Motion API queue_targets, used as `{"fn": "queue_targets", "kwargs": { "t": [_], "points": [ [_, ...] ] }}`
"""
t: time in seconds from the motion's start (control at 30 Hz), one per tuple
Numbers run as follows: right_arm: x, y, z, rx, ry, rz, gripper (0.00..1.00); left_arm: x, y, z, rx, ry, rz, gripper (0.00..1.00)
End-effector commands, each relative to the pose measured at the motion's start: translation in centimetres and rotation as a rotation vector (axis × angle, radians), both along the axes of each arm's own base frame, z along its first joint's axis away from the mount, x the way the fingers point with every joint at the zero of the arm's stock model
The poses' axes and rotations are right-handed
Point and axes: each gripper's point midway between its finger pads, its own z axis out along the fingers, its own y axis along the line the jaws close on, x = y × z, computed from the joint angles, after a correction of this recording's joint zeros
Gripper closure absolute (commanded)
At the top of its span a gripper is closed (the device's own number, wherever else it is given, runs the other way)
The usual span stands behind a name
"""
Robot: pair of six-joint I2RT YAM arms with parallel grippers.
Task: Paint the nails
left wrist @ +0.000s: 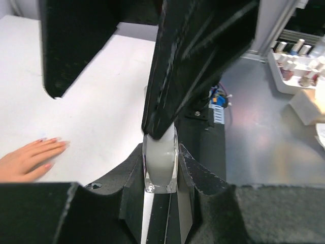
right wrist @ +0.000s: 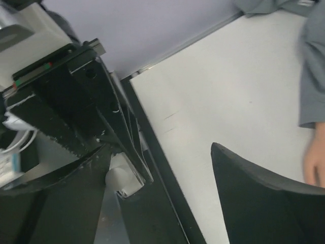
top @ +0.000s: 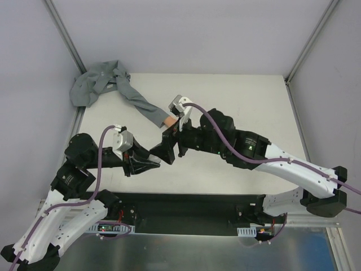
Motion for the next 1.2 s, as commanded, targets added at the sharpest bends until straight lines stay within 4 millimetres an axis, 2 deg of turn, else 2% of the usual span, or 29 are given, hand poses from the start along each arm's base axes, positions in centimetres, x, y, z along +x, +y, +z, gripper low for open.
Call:
{"fn": "queue_targets", "kwargs": {
  "t": [0.0,0.1,0.4,0.43,0.57,0.63,0.77,1.07,1.17],
  "points": [
    [-4.0,-1.5,3.1,0.092,-0.004,0.332,0.14,-3.6,0.3,1.9,-0.054,-0.012,-0.151,1.0],
    [-5.9,-2.0,3.7,0.121,0.04,0.491,0.12,-4.7,0.5,2.5,-0.06,0.019,-0.206,1.0],
    [-6.0,-2.1,4.8,0.188,0.03,0.534,0.05,-5.6,0.6,4.2,-0.076,0.033,-0.244,1.0],
    [-6.1,-1.8,5.6,0.227,0.04,0.542,0.05,-5.5,0.6,4.3,-0.076,0.039,-0.244,1.0],
    [-6.2,-0.8,5.4,0.248,0.06,0.57,0.06,-4.9,0.1,4.5,-0.069,0.061,-0.252,1.0],
    [-5.4,-0.7,5.3,0.247,0.054,0.526,0.08,-4.7,0.0,4.6,-0.074,0.052,-0.248,1.0],
    [-4.6,-0.8,5.3,0.251,0.04,0.477,0.19,-4.0,-0.4,4.5,-0.074,0.061,-0.236,1.0],
    [-5.4,-0.5,4.1,0.237,0.064,0.529,0.36,-3.4,-0.6,4.9,-0.081,0.056,-0.217,1.0],
    [-5.0,-0.4,3.6,0.229,0.066,0.511,0.47,-3.2,-0.6,5.0,-0.083,0.055,-0.209,1.0]
  ]
}}
